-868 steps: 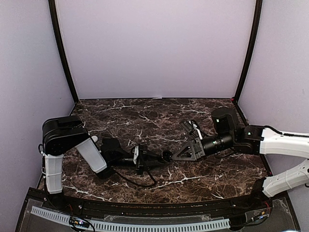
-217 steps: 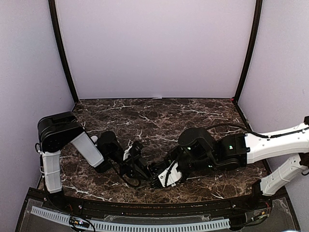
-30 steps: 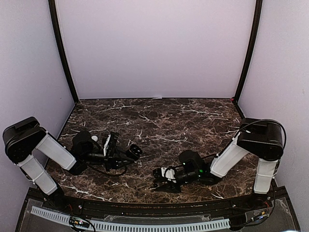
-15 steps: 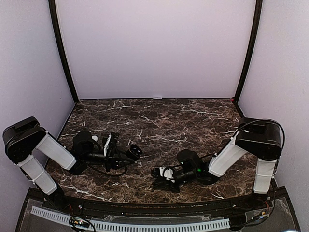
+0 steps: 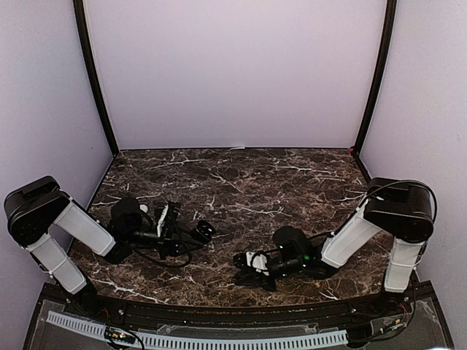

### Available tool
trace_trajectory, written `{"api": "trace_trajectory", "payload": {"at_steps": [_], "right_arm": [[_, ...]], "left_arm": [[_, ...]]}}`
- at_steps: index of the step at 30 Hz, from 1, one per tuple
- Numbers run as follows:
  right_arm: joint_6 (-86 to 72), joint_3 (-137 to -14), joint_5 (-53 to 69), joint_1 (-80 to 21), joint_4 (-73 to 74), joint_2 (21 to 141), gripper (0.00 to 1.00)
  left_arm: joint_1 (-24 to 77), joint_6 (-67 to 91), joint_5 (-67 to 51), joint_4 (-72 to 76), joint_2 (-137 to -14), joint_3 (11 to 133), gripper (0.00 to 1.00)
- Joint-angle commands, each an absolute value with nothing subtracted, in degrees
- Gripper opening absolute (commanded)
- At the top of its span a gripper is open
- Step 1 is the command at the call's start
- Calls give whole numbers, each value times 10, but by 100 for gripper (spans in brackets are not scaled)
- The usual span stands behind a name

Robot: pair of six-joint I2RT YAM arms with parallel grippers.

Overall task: Insert the wireless bluetooth earbuds into the charging case
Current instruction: Pick up the right earbud from the center of the board, then place the right earbud at the center of the board.

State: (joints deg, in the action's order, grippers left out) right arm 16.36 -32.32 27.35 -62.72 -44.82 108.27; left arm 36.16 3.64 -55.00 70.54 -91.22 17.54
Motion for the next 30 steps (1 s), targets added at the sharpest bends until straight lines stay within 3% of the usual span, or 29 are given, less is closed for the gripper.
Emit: {"api": "trace_trajectory", "payload": {"at_steps": [1, 9, 16, 30], "right_arm": [[154, -303, 262, -624, -450, 1032, 8], [165, -300, 246, -629, -337, 908, 6], [229, -347, 155, -674, -160, 799, 5], [276, -395, 89, -705, -90, 793, 5]], "left_arm": [[366, -4, -574, 701, -897, 178, 0], [438, -142, -573, 517, -901, 240, 0], [457, -161, -594, 465, -926, 279, 0], [471, -164, -606, 427, -945, 309, 0]]}}
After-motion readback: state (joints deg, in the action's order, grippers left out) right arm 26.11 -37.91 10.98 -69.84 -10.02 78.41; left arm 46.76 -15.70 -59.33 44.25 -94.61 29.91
